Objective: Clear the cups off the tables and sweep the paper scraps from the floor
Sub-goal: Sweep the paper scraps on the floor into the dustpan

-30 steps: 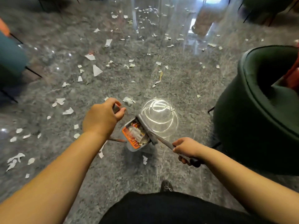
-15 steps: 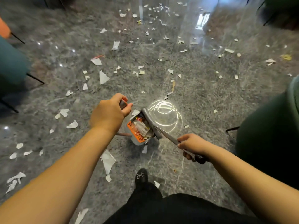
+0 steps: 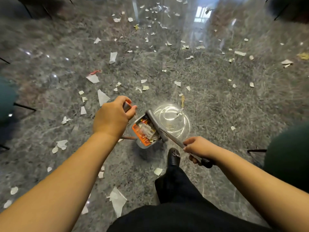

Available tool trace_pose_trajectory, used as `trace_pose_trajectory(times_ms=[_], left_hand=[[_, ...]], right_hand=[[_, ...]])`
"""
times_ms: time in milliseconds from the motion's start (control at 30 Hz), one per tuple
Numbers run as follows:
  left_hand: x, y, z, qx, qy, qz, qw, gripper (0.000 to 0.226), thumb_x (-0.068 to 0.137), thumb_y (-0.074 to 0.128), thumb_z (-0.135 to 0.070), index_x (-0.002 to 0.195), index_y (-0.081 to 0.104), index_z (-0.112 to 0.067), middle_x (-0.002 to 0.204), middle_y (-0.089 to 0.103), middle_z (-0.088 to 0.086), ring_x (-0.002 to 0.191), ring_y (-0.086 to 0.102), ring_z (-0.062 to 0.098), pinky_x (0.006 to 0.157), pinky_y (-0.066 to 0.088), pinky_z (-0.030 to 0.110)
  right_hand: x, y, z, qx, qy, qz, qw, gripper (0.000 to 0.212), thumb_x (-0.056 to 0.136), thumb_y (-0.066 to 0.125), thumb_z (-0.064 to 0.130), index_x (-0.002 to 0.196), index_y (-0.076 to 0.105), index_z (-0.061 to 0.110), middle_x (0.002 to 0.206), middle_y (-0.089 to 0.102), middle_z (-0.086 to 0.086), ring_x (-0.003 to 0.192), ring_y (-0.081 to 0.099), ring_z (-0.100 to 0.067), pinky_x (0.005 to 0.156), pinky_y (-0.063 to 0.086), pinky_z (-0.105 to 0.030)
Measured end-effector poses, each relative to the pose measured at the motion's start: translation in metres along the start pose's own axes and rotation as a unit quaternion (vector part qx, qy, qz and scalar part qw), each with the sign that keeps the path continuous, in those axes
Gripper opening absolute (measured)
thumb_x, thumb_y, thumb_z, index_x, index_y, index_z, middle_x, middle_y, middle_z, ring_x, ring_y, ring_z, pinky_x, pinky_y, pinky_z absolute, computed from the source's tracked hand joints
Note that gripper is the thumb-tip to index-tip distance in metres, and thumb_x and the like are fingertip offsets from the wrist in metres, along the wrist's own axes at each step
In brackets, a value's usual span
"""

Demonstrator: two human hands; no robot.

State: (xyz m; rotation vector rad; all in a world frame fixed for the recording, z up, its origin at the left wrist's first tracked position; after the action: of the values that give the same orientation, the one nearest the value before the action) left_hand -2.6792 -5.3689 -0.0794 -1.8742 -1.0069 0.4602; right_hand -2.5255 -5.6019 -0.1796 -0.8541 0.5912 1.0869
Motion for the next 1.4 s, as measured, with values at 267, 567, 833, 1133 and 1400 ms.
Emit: trace_pose_trajectory(times_ms=[267, 567, 833, 1133, 1400], left_hand=[[0.171, 0.034, -0.014, 0.001, -0.027, 0.001, 1.0, 0.024, 0.087, 0.065, -0.049, 0.1, 0.065, -0.029, 0.083, 0.072, 0.002, 0.079, 0.065, 0.028, 0.064, 0.054, 0.039], [0.348, 0.045, -0.017, -0.014, -0.031, -0.045, 0.998, 0.02, 0.086, 0.068, -0.048, 0.095, 0.066, -0.03, 0.077, 0.069, 0.0, 0.065, 0.055, 0.022, 0.057, 0.04, 0.028], [0.538, 0.072, 0.004, -0.007, -0.024, -0.022, 0.999, 0.021, 0.086, 0.066, -0.05, 0.096, 0.064, -0.031, 0.076, 0.068, 0.003, 0.072, 0.062, 0.03, 0.057, 0.051, 0.036], [0.743, 0.089, -0.011, -0.005, 0.017, 0.0, 1.0, 0.021, 0.085, 0.065, -0.05, 0.096, 0.063, -0.032, 0.082, 0.07, 0.005, 0.073, 0.062, 0.03, 0.056, 0.045, 0.033], [0.918, 0.137, -0.043, 0.005, 0.017, -0.006, 1.0, 0.022, 0.085, 0.065, -0.052, 0.096, 0.064, -0.032, 0.08, 0.07, 0.006, 0.073, 0.062, 0.031, 0.053, 0.036, 0.029]], right_hand=[[0.115, -0.094, 0.109, 0.009, 0.006, 0.019, 1.0, 0.036, 0.088, 0.049, -0.002, 0.123, 0.049, -0.01, 0.059, 0.045, -0.011, 0.031, 0.048, -0.016, 0.033, 0.034, -0.018], [0.218, -0.189, 0.236, 0.015, 0.003, 0.029, 0.999, 0.037, 0.091, 0.05, -0.001, 0.126, 0.043, -0.013, 0.068, 0.042, -0.012, 0.03, 0.046, -0.012, 0.033, 0.035, -0.018], [0.342, -0.255, 0.351, 0.012, 0.01, 0.015, 1.0, 0.031, 0.092, 0.051, 0.001, 0.121, 0.051, -0.007, 0.059, 0.047, -0.012, 0.032, 0.046, -0.015, 0.033, 0.035, -0.018], [0.451, -0.342, 0.472, 0.047, 0.029, -0.008, 0.998, 0.025, 0.092, 0.051, 0.003, 0.115, 0.057, 0.009, 0.063, 0.052, -0.014, 0.037, 0.047, -0.017, 0.036, 0.036, -0.021], [0.571, -0.452, 0.568, 0.012, 0.013, -0.015, 1.0, 0.029, 0.09, 0.052, 0.003, 0.118, 0.058, -0.002, 0.057, 0.054, -0.007, 0.038, 0.051, -0.014, 0.032, 0.035, -0.017]])
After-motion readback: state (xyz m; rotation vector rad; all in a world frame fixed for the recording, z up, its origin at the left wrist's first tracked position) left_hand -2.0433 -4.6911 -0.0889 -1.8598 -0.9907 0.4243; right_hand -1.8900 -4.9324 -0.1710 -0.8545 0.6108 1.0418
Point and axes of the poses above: each hand's wrist, its own x-axis towards the middle knuckle, its own y-axis out of the palm, z = x × y, the point moved 4 cm from there along x, towards the middle knuckle
